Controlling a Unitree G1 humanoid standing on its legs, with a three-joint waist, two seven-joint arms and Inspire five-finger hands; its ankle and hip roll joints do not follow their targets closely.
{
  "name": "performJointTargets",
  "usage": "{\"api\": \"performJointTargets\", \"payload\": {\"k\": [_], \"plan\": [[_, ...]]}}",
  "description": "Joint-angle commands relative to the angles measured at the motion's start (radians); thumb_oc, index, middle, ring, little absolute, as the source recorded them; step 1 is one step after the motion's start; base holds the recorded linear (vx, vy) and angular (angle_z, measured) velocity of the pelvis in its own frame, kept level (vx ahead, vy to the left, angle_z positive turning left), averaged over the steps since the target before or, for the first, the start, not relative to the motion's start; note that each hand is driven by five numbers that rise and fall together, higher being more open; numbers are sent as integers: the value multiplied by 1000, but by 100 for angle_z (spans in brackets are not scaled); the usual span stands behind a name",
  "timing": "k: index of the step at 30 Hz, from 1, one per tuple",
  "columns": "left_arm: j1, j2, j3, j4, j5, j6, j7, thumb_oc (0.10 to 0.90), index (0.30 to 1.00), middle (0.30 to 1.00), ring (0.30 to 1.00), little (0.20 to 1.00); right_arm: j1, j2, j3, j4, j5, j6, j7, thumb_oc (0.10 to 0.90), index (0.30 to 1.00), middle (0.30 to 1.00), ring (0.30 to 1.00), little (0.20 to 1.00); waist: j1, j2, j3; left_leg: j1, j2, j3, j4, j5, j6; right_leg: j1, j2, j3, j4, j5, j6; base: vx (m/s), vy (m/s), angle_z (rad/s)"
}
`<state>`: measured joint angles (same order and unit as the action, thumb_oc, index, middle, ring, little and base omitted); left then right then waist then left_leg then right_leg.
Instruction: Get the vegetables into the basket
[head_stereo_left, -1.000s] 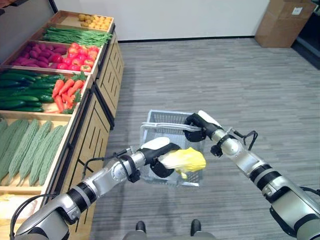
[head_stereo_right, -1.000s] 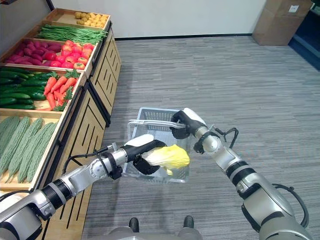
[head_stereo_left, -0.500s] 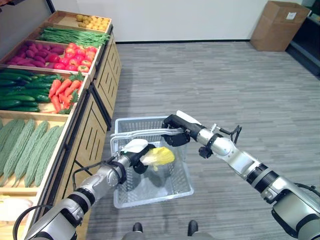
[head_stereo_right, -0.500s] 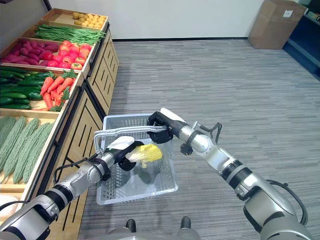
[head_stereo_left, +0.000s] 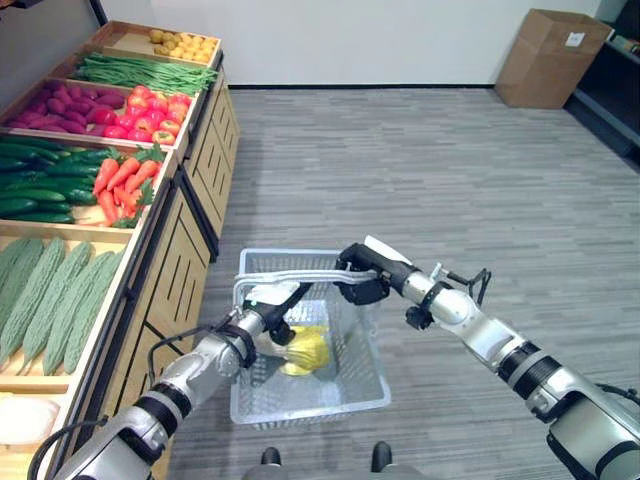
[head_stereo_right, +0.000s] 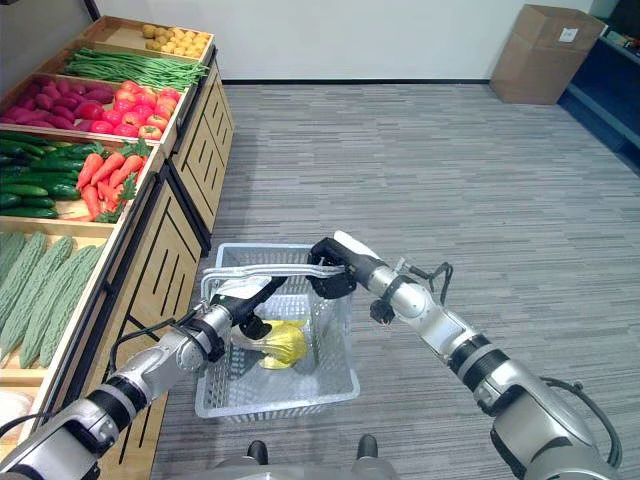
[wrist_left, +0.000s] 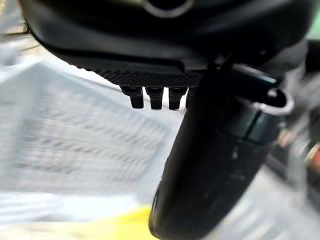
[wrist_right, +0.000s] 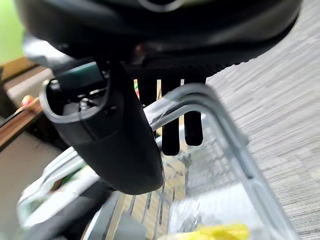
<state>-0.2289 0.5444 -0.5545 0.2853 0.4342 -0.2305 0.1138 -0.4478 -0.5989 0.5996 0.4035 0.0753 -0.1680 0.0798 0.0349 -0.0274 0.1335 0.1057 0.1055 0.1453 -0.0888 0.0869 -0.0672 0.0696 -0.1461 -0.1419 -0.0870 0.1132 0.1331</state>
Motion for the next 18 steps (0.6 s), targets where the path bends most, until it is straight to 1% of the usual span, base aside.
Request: {"api": "performJointTargets", "payload": {"k": [1,2,3,4,5,7,9,11,13,14,17,18], "plan": [[-25,19,86,-131,-480,-100,-56,900,1000,1000,1000,1000,-77,-22,-193,79,3,-50,-147,400,300,300,300,300,19,-17,-74,5,4,-7,2,-50,-13,31,-36,-12,0,-5,16,0,0,0],[-2,29,97,-187,-562,-111,-86,900,1000,1000,1000,1000,-67,-23,-206,91,-5,-46,-153,400,300,300,300,300,23,-15,-74,5,4,-10,2,-49,-12,32,-37,-14,0,-5,16,0,0,0],[27,43,109,-243,-669,-109,-140,900,1000,1000,1000,1000,-56,-23,-223,110,-12,-44,-158,400,300,300,300,300,25,-14,-74,4,3,-13,2,-49,-11,32,-37,-16,0,-4,16,0,0,0],[30,47,112,-248,-674,-106,-144,900,1000,1000,1000,1000,-55,-21,-223,110,-12,-44,-158,400,300,300,300,300,24,-15,-75,4,3,-13,2,-49,-11,32,-37,-16,0,-5,16,-10,0,4],[89,70,133,-343,-852,-95,-222,900,1000,1000,1000,1000,-42,-18,-244,158,-31,-42,-168,400,300,300,300,300,31,-12,-74,3,2,-18,2,-48,-10,32,-37,-17,0,-4,15,-9,2,6],[161,88,160,-408,-987,-79,-270,900,1000,1000,1000,1000,-24,-12,-265,202,-47,-38,-174,400,300,300,300,300,37,-9,-74,1,2,-21,2,-46,-9,31,-37,-18,0,-2,14,-8,1,2],[215,109,189,-453,-1092,-65,-314,900,1000,1000,1000,1000,-5,-6,-281,250,-63,-38,-184,400,300,300,300,300,41,-7,-71,0,3,-22,2,-42,-10,31,-35,-19,0,-1,13,0,0,0],[266,121,228,-470,-1143,-59,-329,900,1000,1000,1000,1000,27,-7,-303,280,-82,-39,-189,400,300,300,300,300,45,-6,-69,-1,2,-23,2,-39,-11,31,-33,-20,0,-1,13,-13,-7,4],[300,134,254,-471,-1158,-58,-340,900,1000,1000,1000,1000,55,-12,-322,308,-93,-43,-188,400,300,300,300,300,50,-6,-68,-3,2,-26,2,-37,-12,32,-32,-24,0,-2,14,-8,-8,3],[339,127,279,-456,-1173,-49,-343,900,1000,1000,1000,1000,91,-10,-347,333,-98,-43,-190,400,300,300,300,300,52,-6,-66,-4,2,-29,2,-35,-12,33,-33,-27,0,-2,14,-7,-9,3],[363,119,300,-441,-1180,-45,-338,900,1000,1000,1000,1000,118,-13,-363,330,-106,-42,-194,400,300,300,300,300,52,-5,-66,-6,2,-32,2,-34,-12,32,-33,-30,0,-1,14,-11,-7,4],[401,109,327,-400,-1166,-37,-328,900,1000,1000,1000,1000,157,-19,-396,345,-111,-43,-200,400,300,300,300,300,54,-5,-64,-7,1,-36,2,-32,-11,31,-32,-31,0,0,14,0,0,0]]}}
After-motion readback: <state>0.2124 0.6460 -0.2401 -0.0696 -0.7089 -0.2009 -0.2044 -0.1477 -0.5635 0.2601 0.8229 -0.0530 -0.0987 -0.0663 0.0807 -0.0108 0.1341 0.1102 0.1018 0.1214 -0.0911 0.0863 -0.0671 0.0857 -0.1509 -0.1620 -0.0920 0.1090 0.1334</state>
